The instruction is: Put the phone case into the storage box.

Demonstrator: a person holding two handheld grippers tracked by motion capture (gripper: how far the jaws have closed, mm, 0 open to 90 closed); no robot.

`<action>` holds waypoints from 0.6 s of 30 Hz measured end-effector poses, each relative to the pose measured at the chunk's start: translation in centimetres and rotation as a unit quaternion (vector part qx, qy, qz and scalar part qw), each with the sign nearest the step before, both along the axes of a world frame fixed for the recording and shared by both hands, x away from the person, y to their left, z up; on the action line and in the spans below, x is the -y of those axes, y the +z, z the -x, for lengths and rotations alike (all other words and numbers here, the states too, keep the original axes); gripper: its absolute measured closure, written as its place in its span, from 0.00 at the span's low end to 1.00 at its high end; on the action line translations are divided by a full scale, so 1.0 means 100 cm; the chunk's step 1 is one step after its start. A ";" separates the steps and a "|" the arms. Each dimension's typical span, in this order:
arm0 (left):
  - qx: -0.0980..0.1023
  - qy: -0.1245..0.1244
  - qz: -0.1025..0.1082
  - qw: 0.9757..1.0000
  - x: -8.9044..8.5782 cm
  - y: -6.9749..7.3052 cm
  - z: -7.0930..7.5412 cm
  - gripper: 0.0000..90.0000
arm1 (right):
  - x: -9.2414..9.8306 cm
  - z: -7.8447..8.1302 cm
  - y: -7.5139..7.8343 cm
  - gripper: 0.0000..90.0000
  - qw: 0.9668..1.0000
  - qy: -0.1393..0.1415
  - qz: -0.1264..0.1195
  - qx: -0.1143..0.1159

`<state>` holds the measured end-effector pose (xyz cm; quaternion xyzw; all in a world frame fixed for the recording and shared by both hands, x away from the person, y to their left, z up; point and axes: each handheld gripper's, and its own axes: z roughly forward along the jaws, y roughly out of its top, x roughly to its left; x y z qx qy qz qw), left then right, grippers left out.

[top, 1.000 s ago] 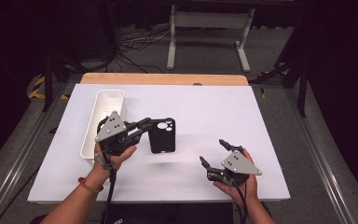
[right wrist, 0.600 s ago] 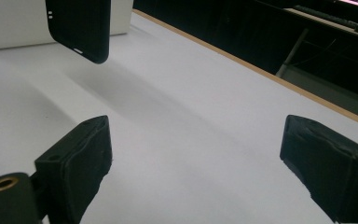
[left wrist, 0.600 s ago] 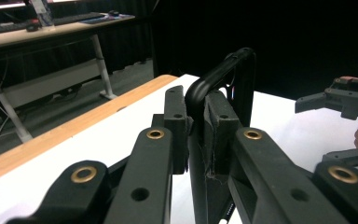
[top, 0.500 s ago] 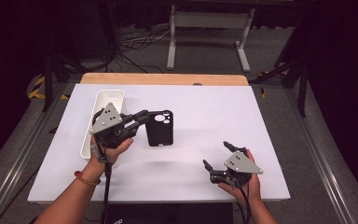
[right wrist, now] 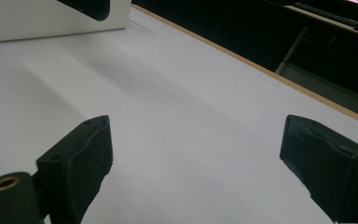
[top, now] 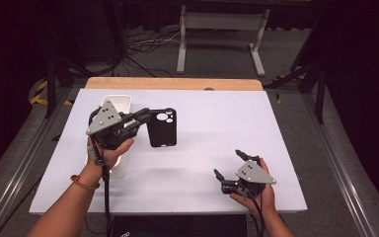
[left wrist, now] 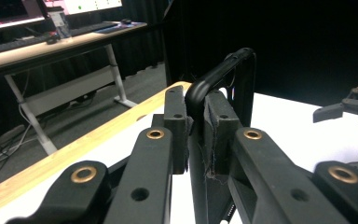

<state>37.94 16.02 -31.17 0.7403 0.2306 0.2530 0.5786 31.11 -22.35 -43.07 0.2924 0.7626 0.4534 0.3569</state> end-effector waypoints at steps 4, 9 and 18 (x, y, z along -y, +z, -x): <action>0.001 0.010 -0.003 1.000 -0.006 0.002 -0.003 0.91 | 0.001 0.000 0.001 0.12 1.000 -0.001 -0.002 0.002; 0.005 0.019 -0.004 1.000 -0.015 0.006 -0.005 0.91 | 0.002 0.000 0.001 0.12 1.000 -0.001 -0.004 0.001; 0.014 0.043 -0.015 0.999 -0.036 0.013 -0.011 0.91 | 0.003 0.000 0.002 0.12 1.000 -0.002 -0.009 0.004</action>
